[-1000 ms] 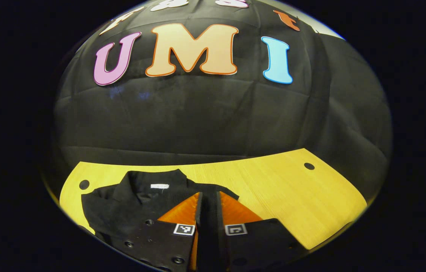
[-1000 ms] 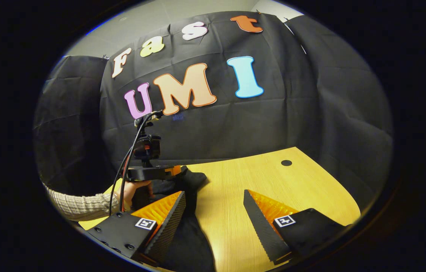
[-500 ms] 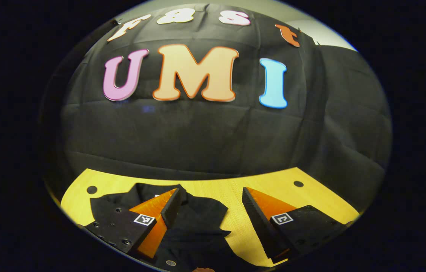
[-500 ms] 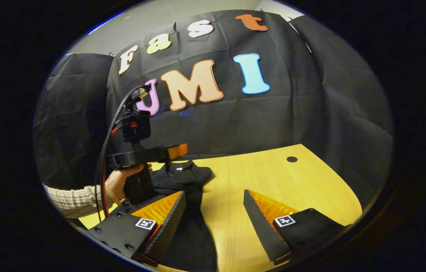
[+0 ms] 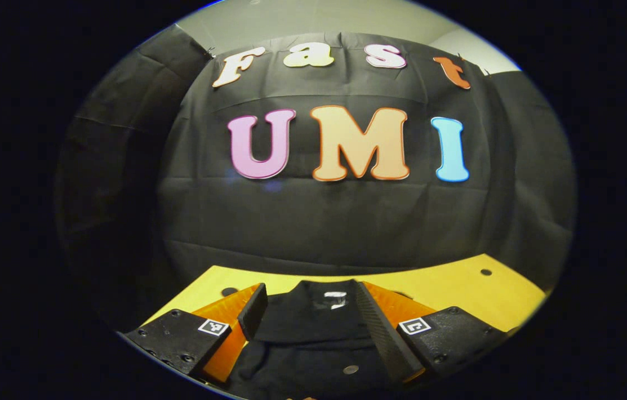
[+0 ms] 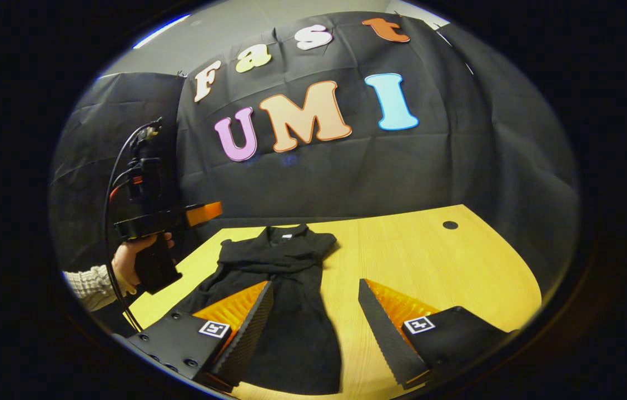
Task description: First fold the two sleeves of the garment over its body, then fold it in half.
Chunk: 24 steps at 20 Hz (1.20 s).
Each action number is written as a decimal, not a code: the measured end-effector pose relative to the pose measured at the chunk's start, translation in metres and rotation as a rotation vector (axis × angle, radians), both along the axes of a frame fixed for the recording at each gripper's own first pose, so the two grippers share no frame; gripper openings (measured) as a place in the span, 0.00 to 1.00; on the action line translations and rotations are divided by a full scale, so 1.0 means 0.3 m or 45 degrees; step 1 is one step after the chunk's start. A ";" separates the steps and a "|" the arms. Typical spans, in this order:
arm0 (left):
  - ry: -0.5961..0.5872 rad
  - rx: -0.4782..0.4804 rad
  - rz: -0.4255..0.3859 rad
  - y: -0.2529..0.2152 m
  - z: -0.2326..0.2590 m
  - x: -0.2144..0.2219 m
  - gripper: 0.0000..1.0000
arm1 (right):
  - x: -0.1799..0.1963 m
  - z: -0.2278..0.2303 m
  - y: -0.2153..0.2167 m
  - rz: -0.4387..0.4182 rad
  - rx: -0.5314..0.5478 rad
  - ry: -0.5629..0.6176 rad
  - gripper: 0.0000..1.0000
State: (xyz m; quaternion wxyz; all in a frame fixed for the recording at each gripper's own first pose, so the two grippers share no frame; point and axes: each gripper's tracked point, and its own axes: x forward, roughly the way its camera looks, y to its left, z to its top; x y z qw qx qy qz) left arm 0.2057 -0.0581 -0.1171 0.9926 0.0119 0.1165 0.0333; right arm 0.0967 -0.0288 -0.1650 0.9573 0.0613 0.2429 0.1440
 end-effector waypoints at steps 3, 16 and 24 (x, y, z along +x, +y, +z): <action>0.054 0.013 0.084 0.123 -0.050 -0.160 0.95 | -0.030 -0.047 0.026 0.033 0.000 0.023 0.97; 0.486 0.039 0.257 0.313 -0.431 -0.766 0.95 | -0.243 -0.380 0.044 0.132 -0.123 0.292 0.98; 0.722 0.035 0.204 0.279 -0.575 -0.983 0.96 | -0.344 -0.527 0.000 0.126 -0.191 0.467 0.98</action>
